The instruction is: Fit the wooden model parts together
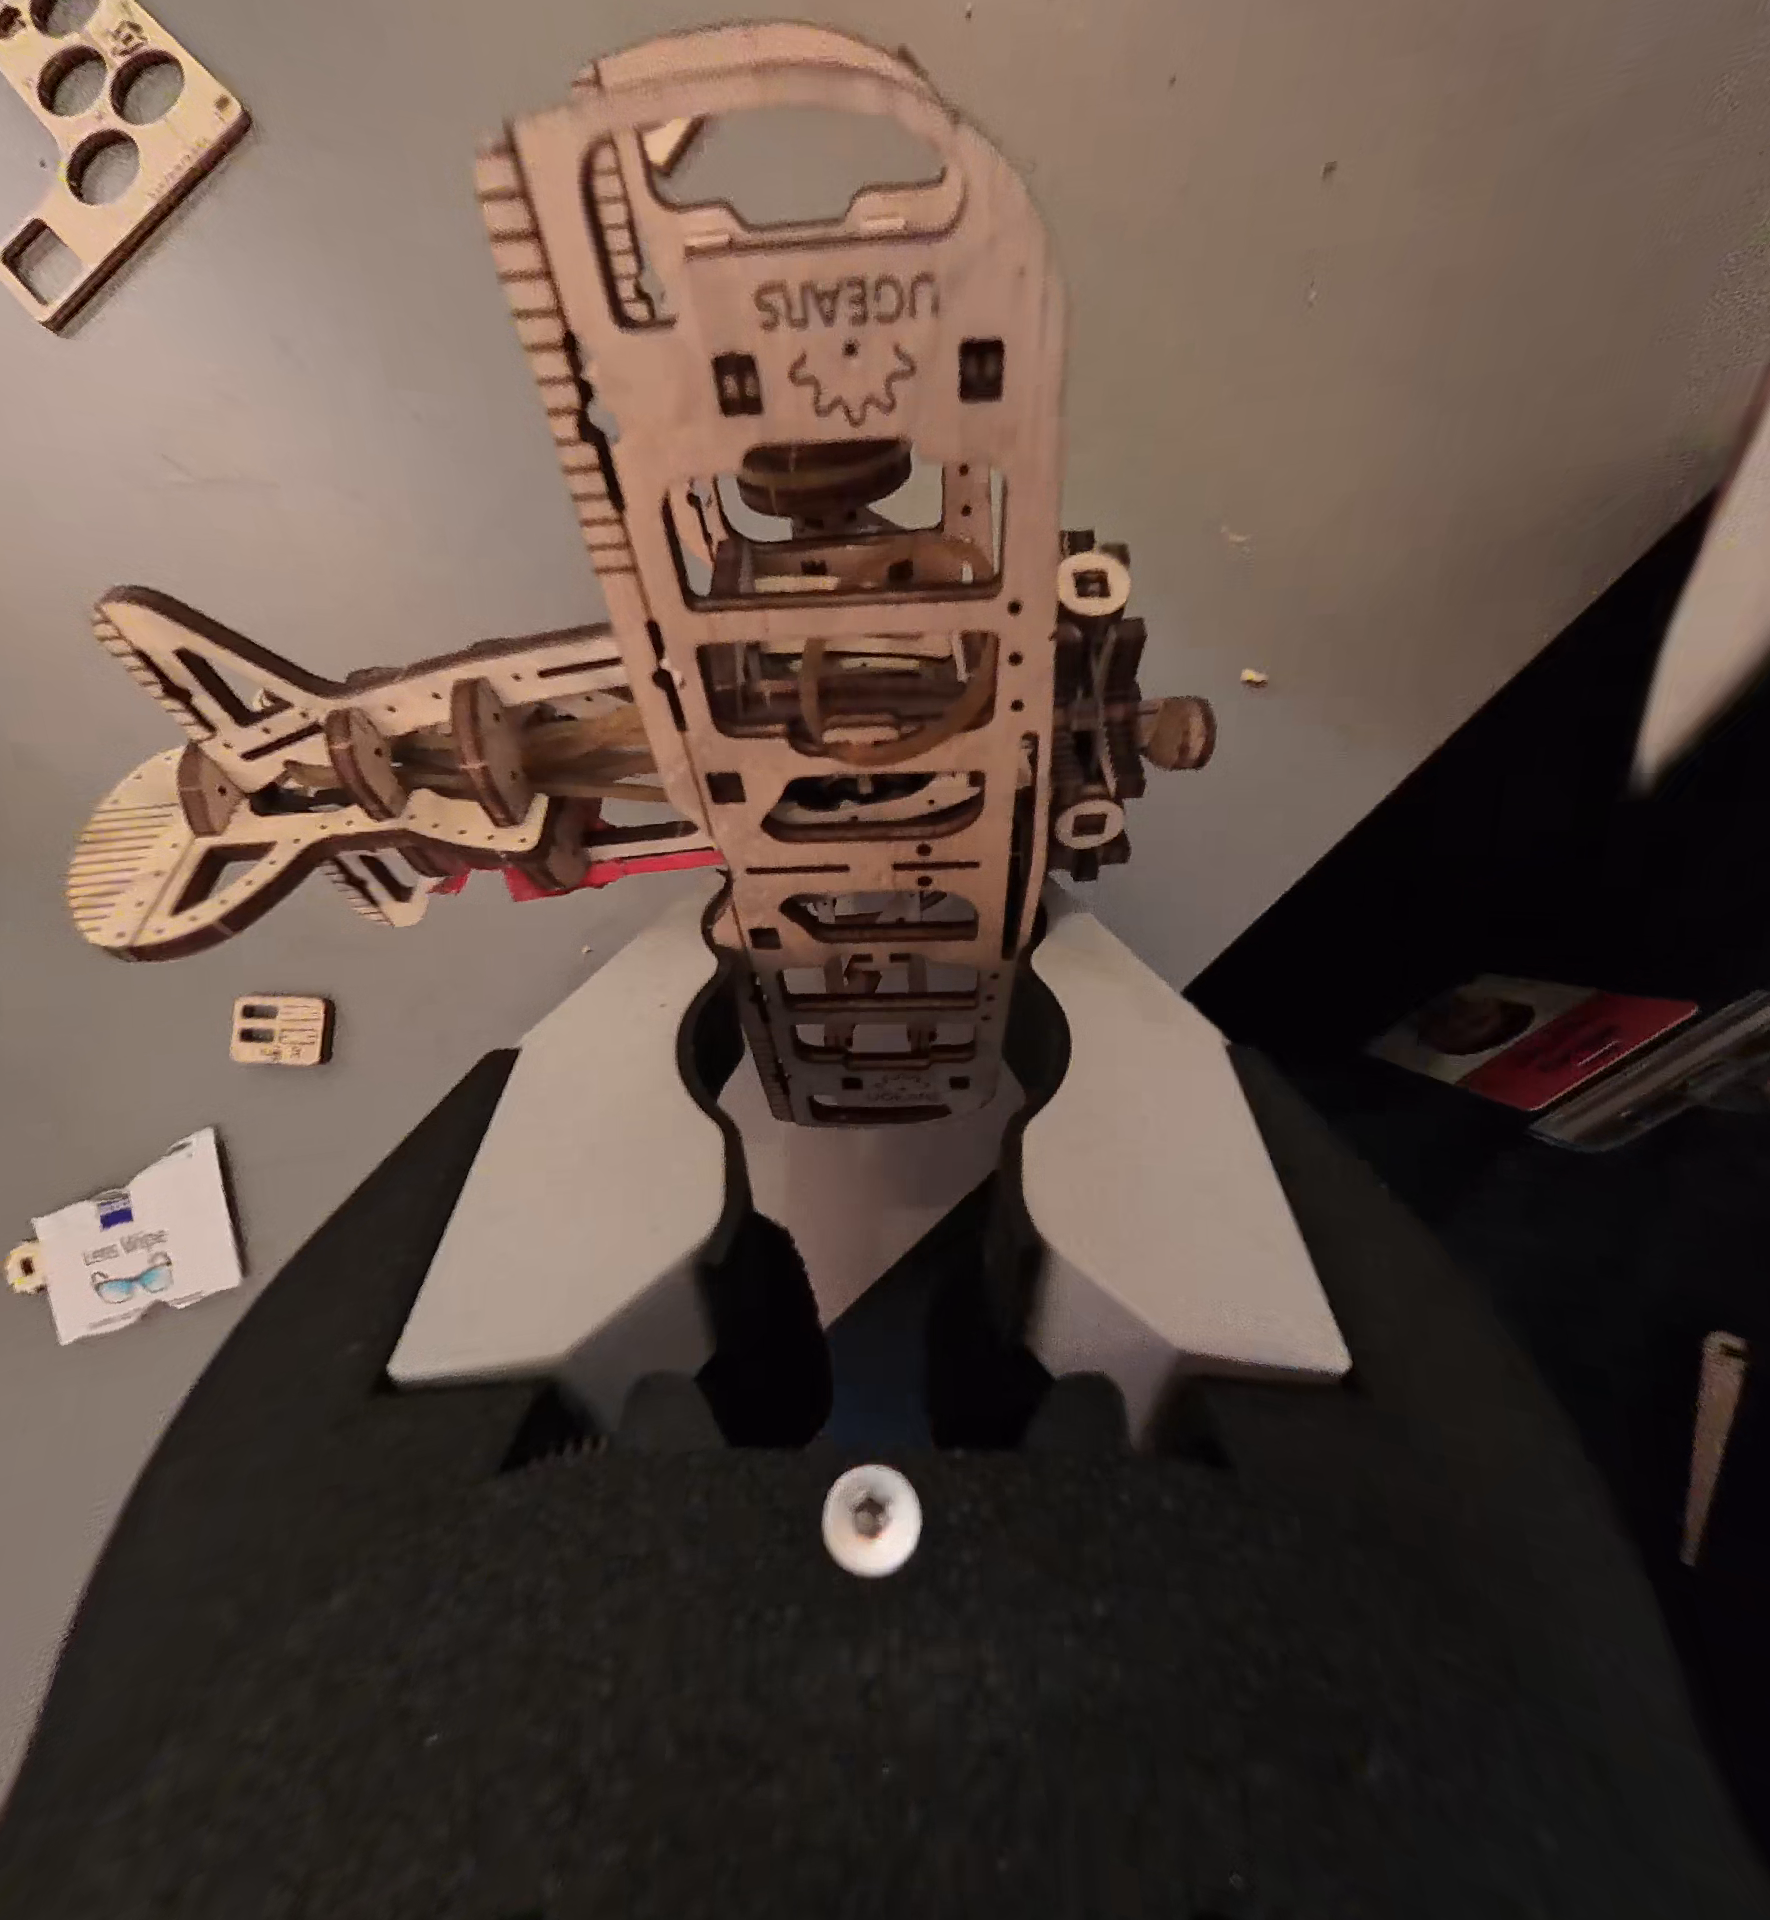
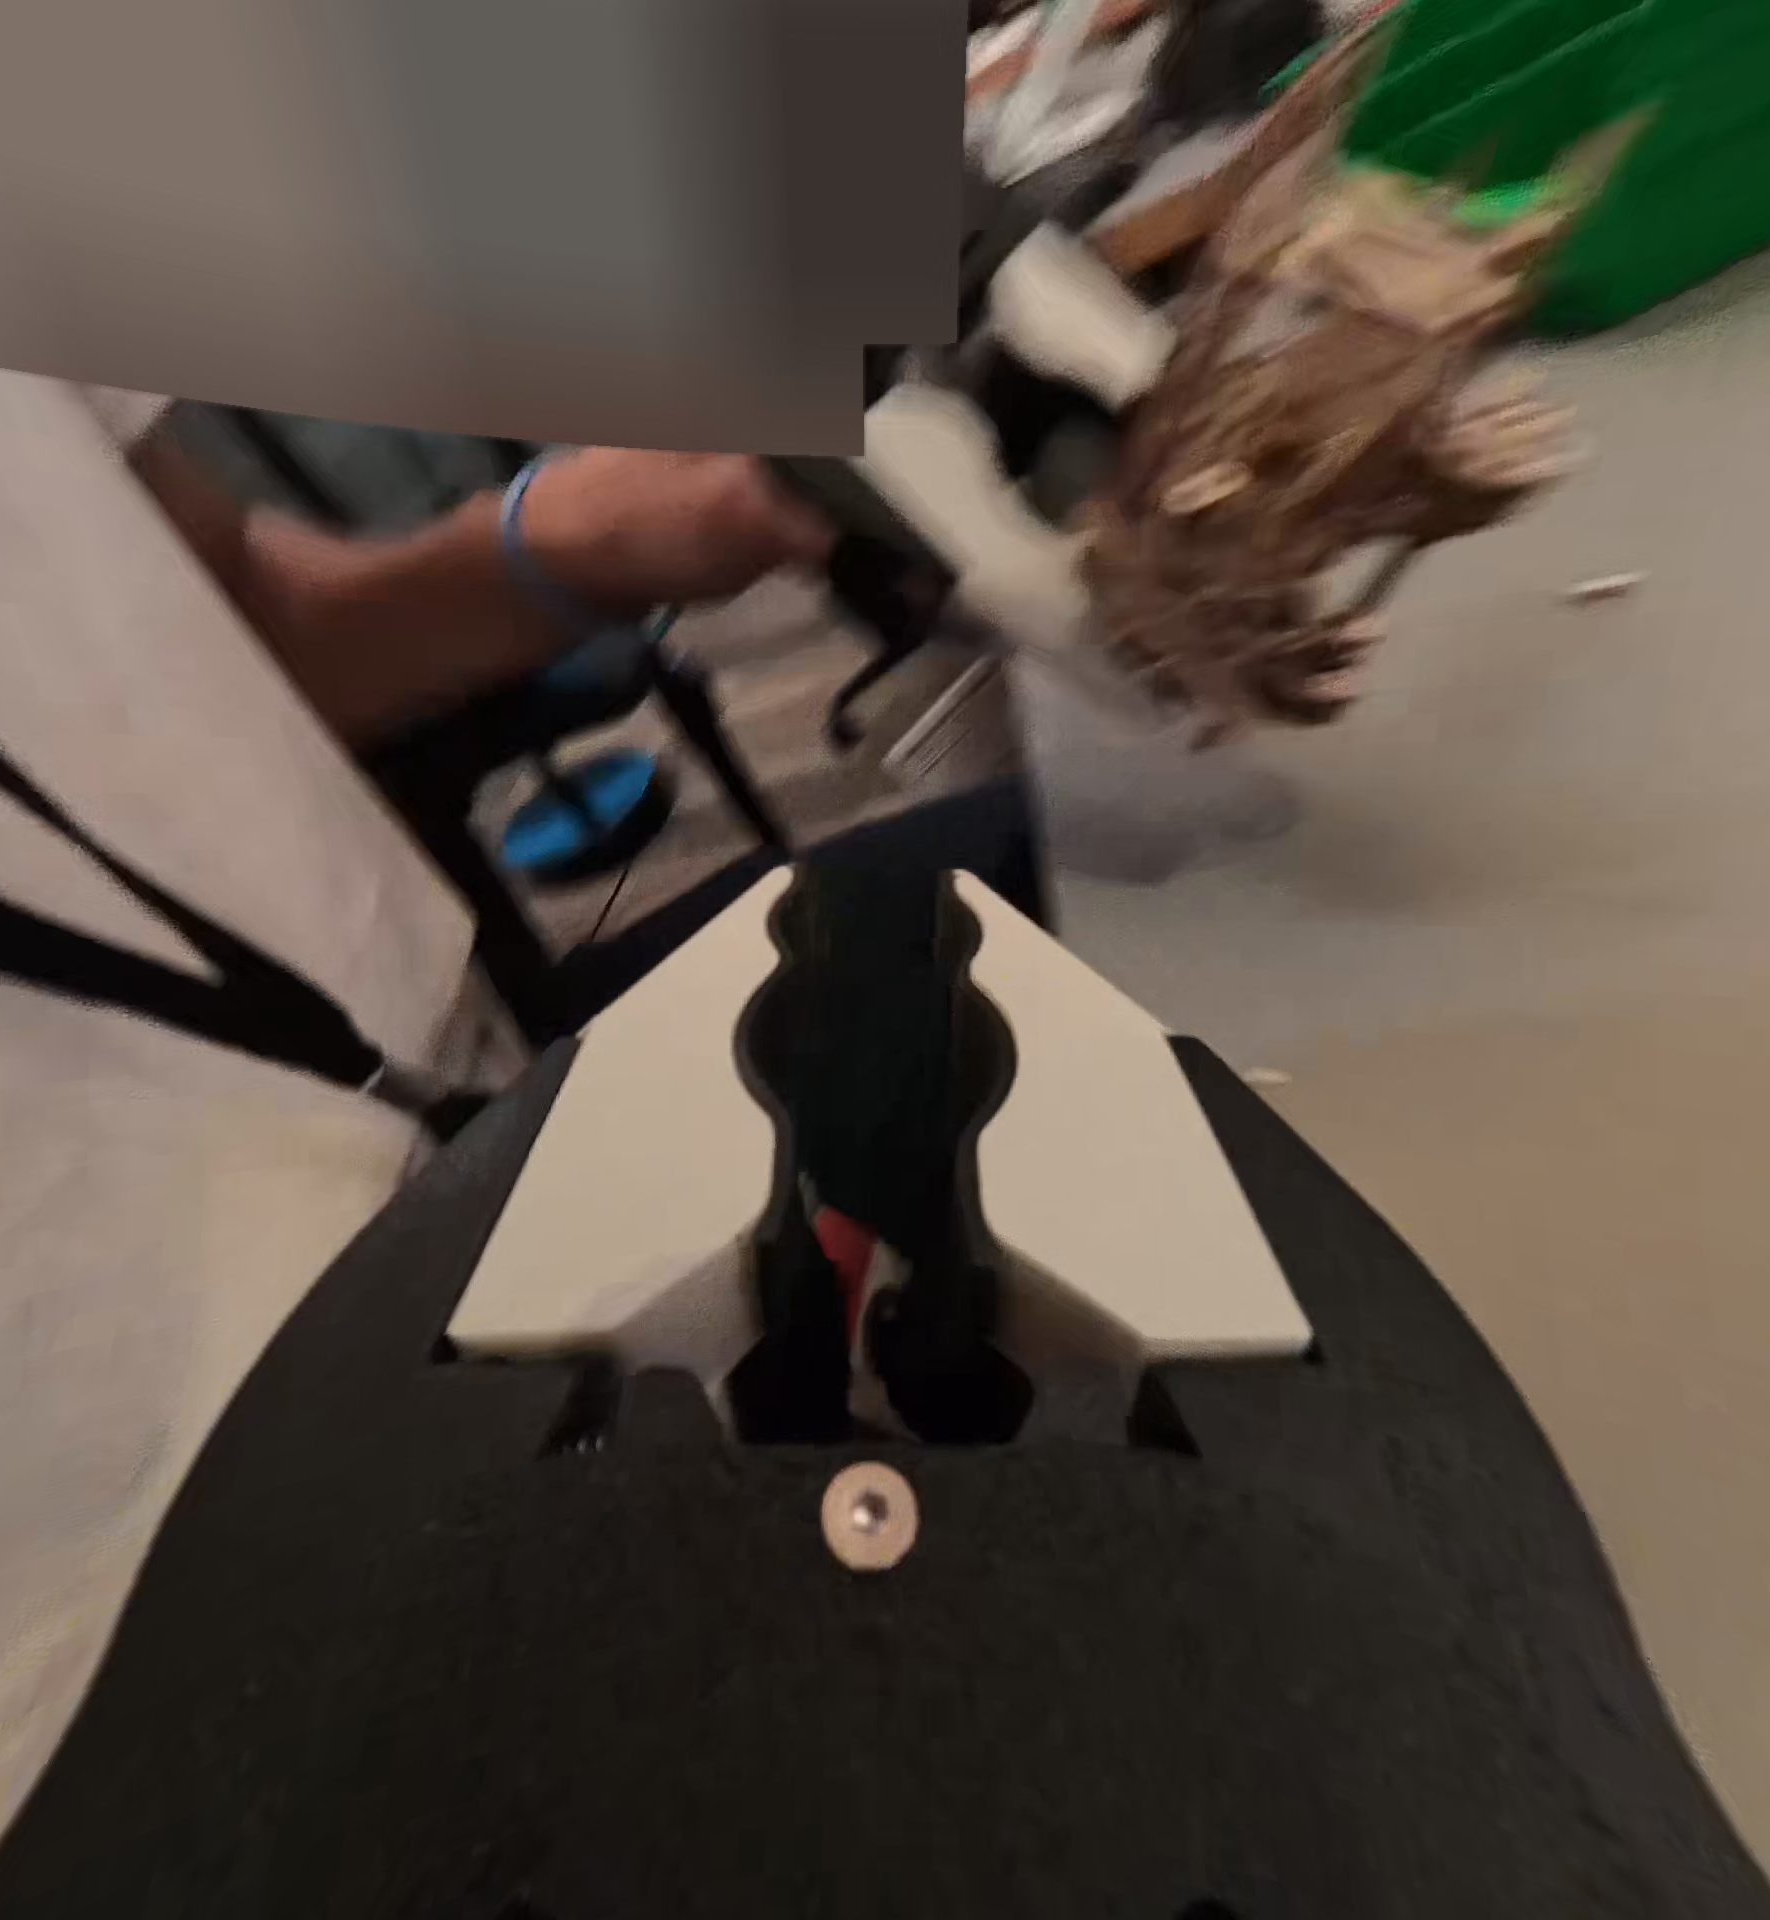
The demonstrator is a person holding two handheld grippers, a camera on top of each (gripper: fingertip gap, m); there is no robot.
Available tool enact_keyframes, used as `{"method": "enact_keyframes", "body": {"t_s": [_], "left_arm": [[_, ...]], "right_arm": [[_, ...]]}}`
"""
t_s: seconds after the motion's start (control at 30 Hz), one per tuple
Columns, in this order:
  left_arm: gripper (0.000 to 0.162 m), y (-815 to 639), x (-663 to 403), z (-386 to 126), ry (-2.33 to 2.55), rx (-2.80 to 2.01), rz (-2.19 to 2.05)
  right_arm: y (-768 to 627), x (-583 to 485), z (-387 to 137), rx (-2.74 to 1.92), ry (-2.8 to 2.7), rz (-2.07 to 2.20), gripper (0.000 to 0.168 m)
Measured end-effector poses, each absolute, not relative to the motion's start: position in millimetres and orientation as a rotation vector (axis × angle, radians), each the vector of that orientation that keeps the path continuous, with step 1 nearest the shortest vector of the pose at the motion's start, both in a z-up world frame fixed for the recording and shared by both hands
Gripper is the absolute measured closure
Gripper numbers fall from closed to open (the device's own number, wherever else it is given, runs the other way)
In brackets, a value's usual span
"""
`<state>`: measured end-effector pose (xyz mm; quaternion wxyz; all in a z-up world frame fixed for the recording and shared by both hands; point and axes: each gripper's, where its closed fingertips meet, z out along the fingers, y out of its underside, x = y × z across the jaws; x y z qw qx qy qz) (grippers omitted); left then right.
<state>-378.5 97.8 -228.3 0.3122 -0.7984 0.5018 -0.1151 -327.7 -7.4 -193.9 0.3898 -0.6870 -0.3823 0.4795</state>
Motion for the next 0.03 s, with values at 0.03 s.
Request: {"method": "enact_keyframes", "body": {"t_s": [0.03], "left_arm": [[0.115, 97.0, -378.8, -226.7, 1.312, -2.110, -0.329]], "right_arm": [[-25.4, -343.9, -205.6, -1.750, -1.121, 1.241, 0.141]]}}
